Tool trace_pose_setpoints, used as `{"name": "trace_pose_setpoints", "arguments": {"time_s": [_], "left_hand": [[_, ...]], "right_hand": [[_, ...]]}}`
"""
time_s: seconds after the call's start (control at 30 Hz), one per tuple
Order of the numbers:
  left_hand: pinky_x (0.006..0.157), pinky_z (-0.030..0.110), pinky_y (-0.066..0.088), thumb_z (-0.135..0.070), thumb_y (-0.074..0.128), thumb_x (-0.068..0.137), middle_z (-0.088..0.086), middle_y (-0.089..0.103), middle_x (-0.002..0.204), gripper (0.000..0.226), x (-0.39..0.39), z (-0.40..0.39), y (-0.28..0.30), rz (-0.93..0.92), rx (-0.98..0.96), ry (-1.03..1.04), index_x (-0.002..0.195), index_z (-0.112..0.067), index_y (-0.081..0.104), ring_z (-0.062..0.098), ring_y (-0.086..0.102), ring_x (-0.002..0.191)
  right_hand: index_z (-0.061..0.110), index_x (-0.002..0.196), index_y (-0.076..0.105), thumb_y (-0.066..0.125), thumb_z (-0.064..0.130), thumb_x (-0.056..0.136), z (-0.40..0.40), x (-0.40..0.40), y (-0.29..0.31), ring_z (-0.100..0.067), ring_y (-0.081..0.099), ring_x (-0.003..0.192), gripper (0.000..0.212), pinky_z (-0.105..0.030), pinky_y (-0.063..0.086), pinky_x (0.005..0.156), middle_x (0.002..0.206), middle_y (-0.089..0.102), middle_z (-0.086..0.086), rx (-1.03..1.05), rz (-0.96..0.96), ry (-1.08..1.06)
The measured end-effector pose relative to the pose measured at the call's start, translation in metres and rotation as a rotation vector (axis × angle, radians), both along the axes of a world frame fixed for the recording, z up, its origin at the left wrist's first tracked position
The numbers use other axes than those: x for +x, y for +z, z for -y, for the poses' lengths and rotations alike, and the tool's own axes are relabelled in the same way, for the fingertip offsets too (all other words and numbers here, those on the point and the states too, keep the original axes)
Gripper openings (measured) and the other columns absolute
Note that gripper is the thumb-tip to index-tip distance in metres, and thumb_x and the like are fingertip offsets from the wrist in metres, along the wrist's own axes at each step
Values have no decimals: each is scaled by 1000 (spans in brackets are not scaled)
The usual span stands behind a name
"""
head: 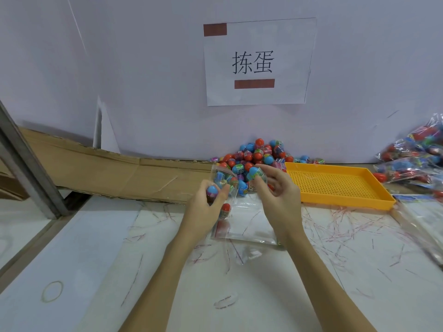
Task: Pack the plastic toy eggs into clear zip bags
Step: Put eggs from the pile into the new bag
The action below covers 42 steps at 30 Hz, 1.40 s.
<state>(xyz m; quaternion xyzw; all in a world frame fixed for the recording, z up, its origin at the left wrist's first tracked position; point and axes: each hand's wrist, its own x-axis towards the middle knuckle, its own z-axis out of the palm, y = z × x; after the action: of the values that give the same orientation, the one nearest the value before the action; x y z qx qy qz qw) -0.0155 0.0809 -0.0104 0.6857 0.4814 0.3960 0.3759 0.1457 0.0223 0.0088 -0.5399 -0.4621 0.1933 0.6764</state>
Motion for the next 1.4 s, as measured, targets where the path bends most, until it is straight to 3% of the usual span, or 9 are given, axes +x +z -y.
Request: {"name": "trace_pose_setpoints", "arguments": {"time_s": [0.1, 0.3, 0.53, 0.63, 0.77, 0.97, 1.03, 1.17, 1.4], "left_hand": [[58, 10, 48, -74, 53, 76, -4, 64, 94, 59, 0, 6, 6, 2, -44, -45, 107, -25, 49, 9, 63, 82], [70, 15, 53, -20, 68, 99, -1, 57, 124, 38, 0, 6, 5, -34, -92, -101, 125, -23, 40, 16, 63, 105], [83, 29, 62, -28, 71, 97, -1, 63, 125, 36, 0, 7, 6, -59, -38, -76, 125, -26, 48, 16, 67, 108], [88, 35, 63, -30, 72, 95, -2, 64, 123, 39, 0, 9, 8, -53, -49, -79, 127, -27, 49, 15, 68, 104], [93, 41, 62, -28, 74, 94, -3, 65, 122, 41, 1, 11, 10, -64, -26, -105, 129, -26, 51, 19, 68, 107], [96, 31, 58, -22, 77, 92, -6, 63, 126, 40, 0, 13, 12, -90, 14, -132, 122, -31, 53, 17, 62, 116], [101, 35, 57, -20, 77, 92, -5, 64, 128, 42, -1, 14, 11, -89, 19, -141, 126, -29, 55, 19, 61, 119], [105, 42, 55, -18, 77, 92, -3, 63, 133, 49, -2, 13, 11, -72, 8, -135, 135, -25, 55, 20, 60, 124], [99, 36, 58, -21, 78, 91, -4, 67, 126, 48, -4, 11, 9, -5, 23, -123, 134, -27, 57, 17, 65, 116]], "right_hand": [[27, 116, 69, 74, 19, 93, 2, -2, 3, 1, 64, 106, 25, -11, 53, 82, 112, 69, 15, 32, -25, -9], [29, 124, 67, 71, 23, 95, 2, -6, 3, 6, 61, 106, 29, -12, 53, 85, 114, 68, 23, -11, 44, 42], [16, 116, 65, 76, 9, 89, 5, -12, 8, -8, 67, 108, 30, -18, 56, 86, 107, 69, 18, 131, 84, 72], [15, 116, 68, 80, 15, 86, 5, -14, 4, -15, 58, 118, 32, -24, 49, 100, 121, 66, 5, 185, 383, -81], [12, 113, 75, 82, 22, 84, 0, -14, -4, -21, 50, 117, 32, -7, 31, 102, 120, 67, -6, 220, 665, -270], [15, 121, 72, 68, 26, 90, -2, -8, -9, 1, 52, 105, 34, -2, 43, 86, 116, 69, -1, 189, 682, -175], [16, 123, 71, 64, 26, 93, -1, -8, -8, 2, 56, 92, 32, -3, 47, 76, 118, 68, 2, 186, 728, -139], [12, 121, 72, 68, 20, 94, 0, -7, -7, -3, 59, 79, 28, -18, 56, 65, 121, 70, -1, 120, 811, -112], [13, 126, 69, 66, 9, 97, 0, -5, -9, -12, 62, 89, 30, -22, 56, 77, 127, 61, 0, -2, 809, 22]]}}
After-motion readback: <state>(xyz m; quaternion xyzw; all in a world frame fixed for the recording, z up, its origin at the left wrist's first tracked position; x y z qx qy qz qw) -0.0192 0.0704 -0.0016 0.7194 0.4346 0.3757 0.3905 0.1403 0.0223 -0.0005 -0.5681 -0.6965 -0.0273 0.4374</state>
